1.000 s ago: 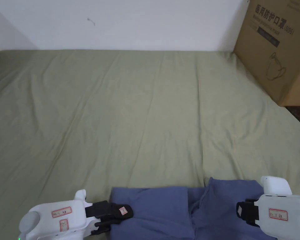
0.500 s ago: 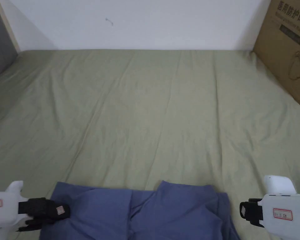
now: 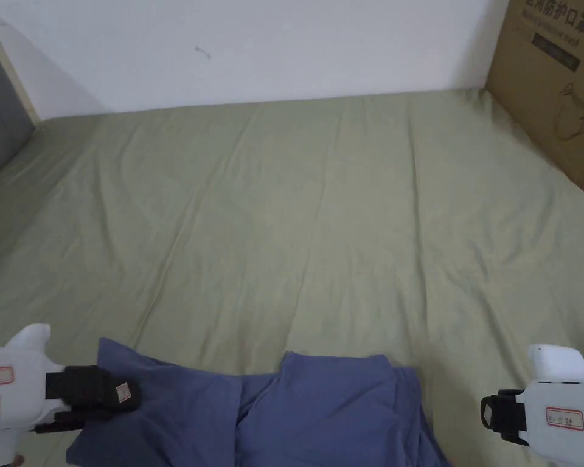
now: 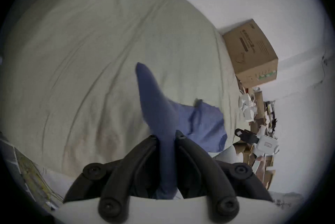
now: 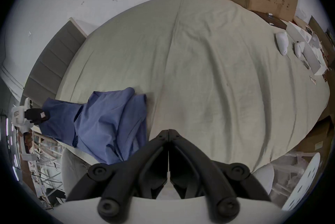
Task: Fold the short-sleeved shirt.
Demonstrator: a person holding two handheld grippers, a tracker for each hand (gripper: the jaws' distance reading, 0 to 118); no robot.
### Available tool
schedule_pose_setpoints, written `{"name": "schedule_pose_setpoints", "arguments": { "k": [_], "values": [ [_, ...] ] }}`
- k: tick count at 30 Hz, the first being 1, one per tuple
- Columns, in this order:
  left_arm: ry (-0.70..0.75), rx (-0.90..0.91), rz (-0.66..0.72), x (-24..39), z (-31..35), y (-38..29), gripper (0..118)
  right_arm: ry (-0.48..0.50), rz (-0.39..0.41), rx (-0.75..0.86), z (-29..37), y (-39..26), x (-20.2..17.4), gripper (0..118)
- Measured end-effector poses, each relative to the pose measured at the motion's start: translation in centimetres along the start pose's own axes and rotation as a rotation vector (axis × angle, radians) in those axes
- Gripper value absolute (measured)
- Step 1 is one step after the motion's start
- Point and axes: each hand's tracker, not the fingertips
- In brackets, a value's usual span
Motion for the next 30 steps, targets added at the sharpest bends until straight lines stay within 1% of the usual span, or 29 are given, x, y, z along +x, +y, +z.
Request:
{"name": "schedule_pose_setpoints", "arguments": {
  "k": [1,2,5,6,8,9,11,13,14,16,17,18,19,21,22,23,24,25,26,28,29,30],
  "values": [
    [-0.01,0.004,-0.01,1.7,0.0,0.2,9,-0.003,-0.014,0.007,0.1,-0.1,0.5,0],
    [-0.009,-0.007,0.019,3.5,-0.2,0.4,9,-0.003,-0.03,0.018,0.2,-0.1,1.1,0],
    [-0.042,-0.039,-0.023,8.4,-2.2,0.7,9,0.011,-0.063,0.029,0.5,-0.1,2.5,0],
    [-0.042,-0.05,-0.088,10.0,-3.3,0.9,9,0.011,-0.065,0.034,0.8,-0.2,2.9,0],
    [-0.044,-0.077,-0.11,12.6,-5.9,0.5,9,0.006,-0.073,0.043,1.1,-0.3,3.8,0],
    [-0.05,-0.12,-0.158,14.0,-7.6,0.4,9,0.005,-0.083,0.047,1.4,-0.5,4.1,0],
    [-0.051,-0.178,-0.185,15.9,-10.6,-0.2,9,0.005,-0.101,0.051,1.6,-0.9,5.0,0],
    [-0.023,-0.232,-0.226,17.4,-13.7,-1.1,9,-0.004,-0.119,0.049,1.8,-1.4,5.8,0],
    [-0.041,-0.243,-0.199,18.0,-15.0,-1.4,9,-0.008,-0.129,0.046,1.8,-1.7,6.2,0],
    [-0.009,-0.279,-0.203,18.7,-17.7,-2.0,10,-0.011,-0.155,0.038,1.5,-2.2,7.1,0],
    [-0.01,-0.309,-0.25,19.1,-18.8,-2.2,12,-0.013,-0.168,0.035,1.4,-2.5,7.3,0],
    [-0.012,-0.333,-0.278,19.4,-19.8,-2.5,16,-0.015,-0.181,0.03,1.3,-2.7,7.6,0],
    [-0.014,-0.349,-0.285,20.0,-20.5,-3.0,22,-0.017,-0.188,0.025,1.1,-2.8,7.8,0],
    [-0.06,-0.357,-0.259,20.3,-21.1,-3.2,42,-0.018,-0.197,0.02,1.1,-2.9,7.6,0],
    [-0.102,-0.369,-0.236,20.5,-21.2,-3.2,56,-0.015,-0.2,0.018,1.2,-3.0,7.2,0],
    [-0.145,-0.386,-0.223,20.9,-21.2,-3.3,77,-0.013,-0.201,0.017,1.1,-3.0,7.1,0],
    [-0.201,-0.401,-0.204,20.9,-21.1,-3.2,91,-0.01,-0.202,0.015,1.1,-3.0,7.1,0],
    [-0.231,-0.399,-0.19,20.8,-20.9,-3.0,98,-0.01,-0.201,0.013,1.1,-2.8,6.7,0],
    [-0.241,-0.384,-0.164,20.5,-20.4,-2.8,100,-0.011,-0.199,0.012,1.1,-2.7,6.5,0],
    [-0.239,-0.334,-0.14,19.9,-19.2,-1.9,99,-0.008,-0.192,0.012,1.2,-2.6,6.1,0],
    [-0.213,-0.308,-0.122,19.2,-18.4,-1.4,90,-0.005,-0.191,0.013,1.2,-2.4,6.0,0],
    [-0.184,-0.279,-0.105,18.4,-17.6,-1.1,73,-0.001,-0.188,0.015,1.2,-2.3,5.9,0]
  ]
}}
